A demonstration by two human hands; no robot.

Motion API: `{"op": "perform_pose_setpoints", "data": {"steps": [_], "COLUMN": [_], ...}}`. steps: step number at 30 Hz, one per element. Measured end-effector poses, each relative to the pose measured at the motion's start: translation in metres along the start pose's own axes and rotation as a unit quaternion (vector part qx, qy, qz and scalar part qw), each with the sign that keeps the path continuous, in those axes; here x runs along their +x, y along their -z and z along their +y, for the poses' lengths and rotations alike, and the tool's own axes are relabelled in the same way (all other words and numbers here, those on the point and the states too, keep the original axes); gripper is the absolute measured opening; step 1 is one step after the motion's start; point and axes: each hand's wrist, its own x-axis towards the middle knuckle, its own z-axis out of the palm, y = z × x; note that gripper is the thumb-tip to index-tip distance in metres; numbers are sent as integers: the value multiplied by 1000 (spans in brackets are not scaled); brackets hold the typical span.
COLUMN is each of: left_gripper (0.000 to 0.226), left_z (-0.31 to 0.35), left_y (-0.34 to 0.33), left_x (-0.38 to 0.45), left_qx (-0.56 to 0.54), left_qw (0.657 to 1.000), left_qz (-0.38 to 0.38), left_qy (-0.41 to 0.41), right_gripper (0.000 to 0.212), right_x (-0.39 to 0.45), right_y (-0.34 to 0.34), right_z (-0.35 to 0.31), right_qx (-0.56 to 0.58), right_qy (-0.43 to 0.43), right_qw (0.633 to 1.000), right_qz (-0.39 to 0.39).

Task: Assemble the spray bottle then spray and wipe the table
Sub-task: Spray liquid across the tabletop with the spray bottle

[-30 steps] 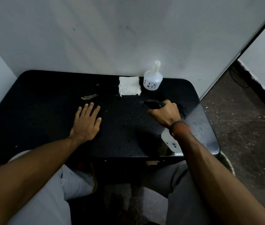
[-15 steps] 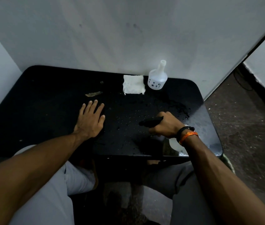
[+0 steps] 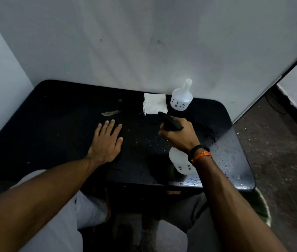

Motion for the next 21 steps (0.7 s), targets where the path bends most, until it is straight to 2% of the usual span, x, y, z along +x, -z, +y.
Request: {"op": "perform_pose_setpoints", "data": {"steps": [4, 9, 11, 13, 15, 17, 19, 21], "left_gripper": [61, 61, 62, 67, 78, 91, 101, 97], "left_z": [3, 5, 11, 21, 35, 49, 63, 78], "left_y": [0, 2, 9, 23, 35, 41, 42, 42], "left_x": [-1, -1, 3, 7, 9, 7, 4, 7], "left_qx": [4, 7, -62, -212, -323, -361, -376, -366], "left_qw": [1000, 1000, 998, 977, 945, 928, 922, 927], "left_qz": [1, -13, -3, 10, 11, 6, 16, 47], "left_qy": [-1, 6, 20, 19, -44, -93, -85, -67], "right_gripper": [22, 41, 43, 46, 47, 46, 44, 42], "right_x": [11, 25, 30, 32, 34, 35, 35, 34], "right_y": [-10, -21, -26, -30, -33, -36, -41, -45], "right_z": [-10, -23, -28, -34, -37, -39, -43, -47], "right_qx": [25, -15, -12, 3, 13, 21, 28, 40], "right_qy": [23, 80, 99, 109, 119, 129, 140, 141], "right_qw": [999, 996, 991, 987, 983, 980, 979, 979], "right_qz": [16, 45, 85, 119, 142, 151, 148, 139]}}
